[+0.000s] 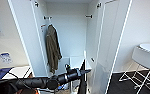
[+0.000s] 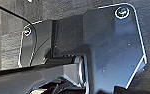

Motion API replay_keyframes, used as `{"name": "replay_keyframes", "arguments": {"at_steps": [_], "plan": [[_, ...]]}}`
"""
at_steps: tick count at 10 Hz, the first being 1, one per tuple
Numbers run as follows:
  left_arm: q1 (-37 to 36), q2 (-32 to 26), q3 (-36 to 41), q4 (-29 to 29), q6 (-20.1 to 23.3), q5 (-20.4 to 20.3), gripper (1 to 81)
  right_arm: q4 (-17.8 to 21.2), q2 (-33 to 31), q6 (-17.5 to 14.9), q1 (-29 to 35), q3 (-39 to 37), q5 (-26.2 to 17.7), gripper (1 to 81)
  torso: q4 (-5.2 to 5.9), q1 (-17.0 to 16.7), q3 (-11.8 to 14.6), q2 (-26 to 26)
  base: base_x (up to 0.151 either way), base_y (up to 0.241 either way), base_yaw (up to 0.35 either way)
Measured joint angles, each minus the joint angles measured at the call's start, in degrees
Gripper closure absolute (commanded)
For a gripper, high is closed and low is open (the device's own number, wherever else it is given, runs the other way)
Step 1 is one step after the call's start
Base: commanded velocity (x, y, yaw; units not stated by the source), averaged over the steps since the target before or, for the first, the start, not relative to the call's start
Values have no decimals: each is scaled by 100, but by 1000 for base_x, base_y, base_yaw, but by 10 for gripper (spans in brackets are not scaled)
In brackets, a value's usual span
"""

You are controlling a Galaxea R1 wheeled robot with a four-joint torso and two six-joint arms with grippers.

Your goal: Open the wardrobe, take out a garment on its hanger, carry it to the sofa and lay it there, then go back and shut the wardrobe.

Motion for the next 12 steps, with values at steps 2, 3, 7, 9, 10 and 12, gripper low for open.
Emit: {"name": "replay_keyframes", "arguments": {"at_steps": [2, 3, 7, 9, 10, 12], "plan": [[0, -9, 34, 7, 0, -11, 811, 0, -20, -2, 2, -9, 4, 10, 0, -2, 0, 0, 0, 0, -231], [1, -12, 37, 13, 2, -11, 811, 0, -2, -2, 0, -9, -11, 10, 0, -2, 0, 0, 0, 0, -230], [15, -54, 44, 35, 2, 2, 811, 0, 0, -2, 6, 0, 6, 10, 0, 0, 0, 0, 0, 0, -231], [12, -124, 69, 38, 0, 6, 811, 0, -2, -2, 0, 0, 13, 10, 0, -2, 0, 0, 0, 0, -232], [15, -144, 87, 38, 2, 0, 811, 0, 0, -2, 0, 0, 17, 10, 0, 0, 0, 0, 0, 0, -233], [12, -183, 122, 39, 5, 2, 811, -2, -13, -5, -11, 0, 30, 10, 0, 0, 0, 0, 0, 0, -234]]}}
